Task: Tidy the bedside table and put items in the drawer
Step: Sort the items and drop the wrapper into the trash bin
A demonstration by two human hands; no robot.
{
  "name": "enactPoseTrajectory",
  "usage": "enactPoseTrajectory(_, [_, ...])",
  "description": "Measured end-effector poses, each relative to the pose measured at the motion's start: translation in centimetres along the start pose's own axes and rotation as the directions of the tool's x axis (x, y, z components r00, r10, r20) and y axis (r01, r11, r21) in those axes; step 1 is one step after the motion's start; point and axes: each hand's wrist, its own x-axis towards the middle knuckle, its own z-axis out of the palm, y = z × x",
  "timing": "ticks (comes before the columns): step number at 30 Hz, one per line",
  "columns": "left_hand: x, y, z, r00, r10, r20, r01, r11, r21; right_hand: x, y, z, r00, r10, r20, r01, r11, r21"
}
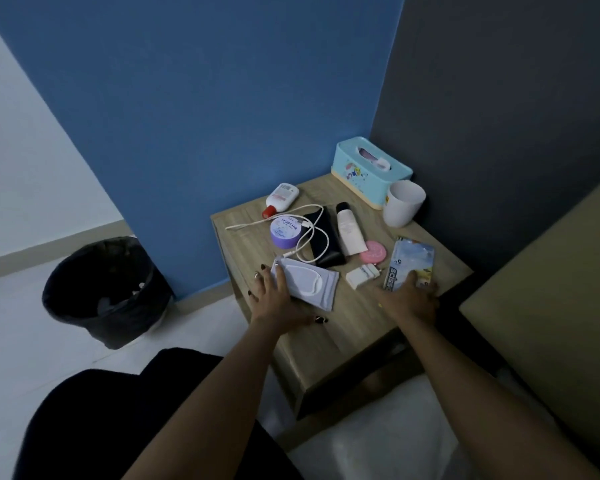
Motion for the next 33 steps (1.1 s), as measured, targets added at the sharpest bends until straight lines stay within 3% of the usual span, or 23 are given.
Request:
enactPoseTrajectory(6, [0.1, -0.1, -0.2, 0.999, 0.009, 0.031, -0.010, 0.999, 0.033, 0.6, -0.3, -1.3, 1.000, 0.017, 0.008, -0.016, 0.995, -0.102])
enactPoseTrajectory(10, [-0.1, 0.1, -0.5, 0.999, 0.027, 0.035, -0.029, 0.998, 0.057, -0.3, -0.6, -2.7, 0.998, -0.033, -0.054, 0.029, 0.997, -0.075])
enactPoseTrajectory(14, [0.1, 0.5, -2.5, 0.997, 0.069, -0.034, -0.065, 0.990, 0.122, -1.4, -2.6, -4.7, 0.970, -0.204, -0.130, 0.200, 0.979, -0.042])
enactPoseTrajectory(19, [0.1, -0.4, -8.0, 0.971, 0.138, -0.195, -0.109, 0.982, 0.152, -4.0, -7.8, -5.8, 0.937, -0.311, -0.156, 0.307, 0.950, -0.051])
enactPoseTrajectory(23, [-1.2, -4.8, -13.5, 0.924, 0.136, -0.356, -0.096, 0.987, 0.129, -7.6, -13.1, -4.0, 0.898, -0.414, -0.146, 0.413, 0.910, -0.043])
enactPoseTrajectory(27, [-3.7, -11.3, -17.4, 0.880, 0.057, -0.471, 0.009, 0.991, 0.137, -12.1, -17.0, -0.6, 0.850, -0.522, -0.073, 0.519, 0.853, -0.060])
enactPoseTrajectory(33, [-8.0, -20.6, -19.9, 0.855, -0.046, -0.517, 0.155, 0.973, 0.169, -18.2, -20.6, 4.8, 0.754, -0.652, 0.076, 0.657, 0.749, -0.085])
